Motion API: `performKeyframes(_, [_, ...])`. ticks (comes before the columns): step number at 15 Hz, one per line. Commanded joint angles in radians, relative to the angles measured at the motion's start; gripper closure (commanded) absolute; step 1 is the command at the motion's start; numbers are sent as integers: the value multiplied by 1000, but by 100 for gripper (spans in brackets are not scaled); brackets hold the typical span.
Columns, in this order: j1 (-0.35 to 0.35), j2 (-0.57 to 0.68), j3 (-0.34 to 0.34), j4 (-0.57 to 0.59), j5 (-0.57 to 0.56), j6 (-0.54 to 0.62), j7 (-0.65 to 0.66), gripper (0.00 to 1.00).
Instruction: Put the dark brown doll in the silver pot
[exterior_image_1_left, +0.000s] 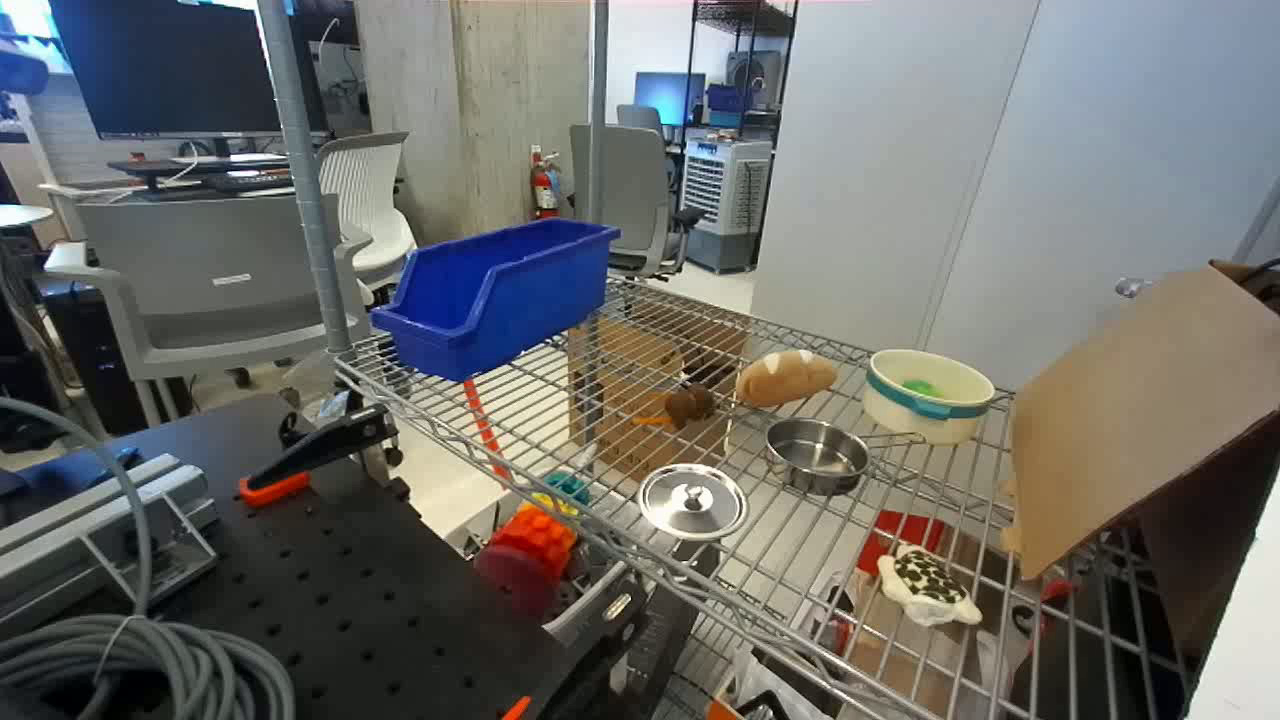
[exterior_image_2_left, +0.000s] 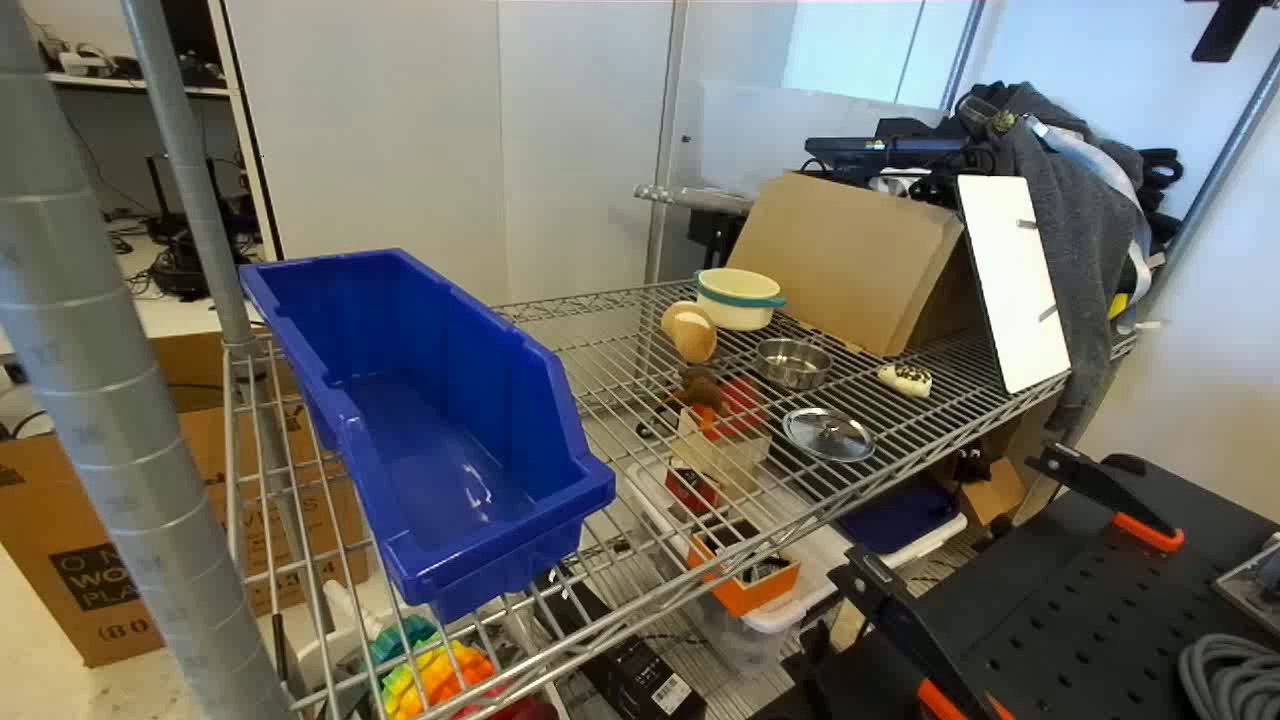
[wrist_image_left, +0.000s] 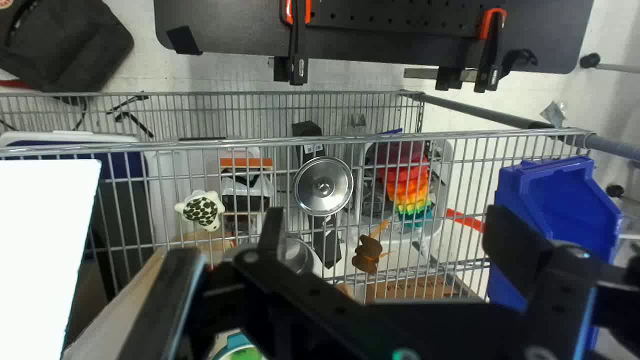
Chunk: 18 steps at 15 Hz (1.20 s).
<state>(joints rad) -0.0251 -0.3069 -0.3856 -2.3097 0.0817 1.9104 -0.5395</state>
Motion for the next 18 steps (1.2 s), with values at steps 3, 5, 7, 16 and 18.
performKeyframes(3, [-41,5,37,5,12,-3,-10,0])
performKeyframes(5, [-41,5,37,5,12,-3,-10,0])
performKeyframes(7, [-39,21,43,10,7,0,5,0])
performKeyframes(16, [17,443,281,166,8,296,404,0])
performKeyframes(18, [20,556,312,236,7,338,462,0])
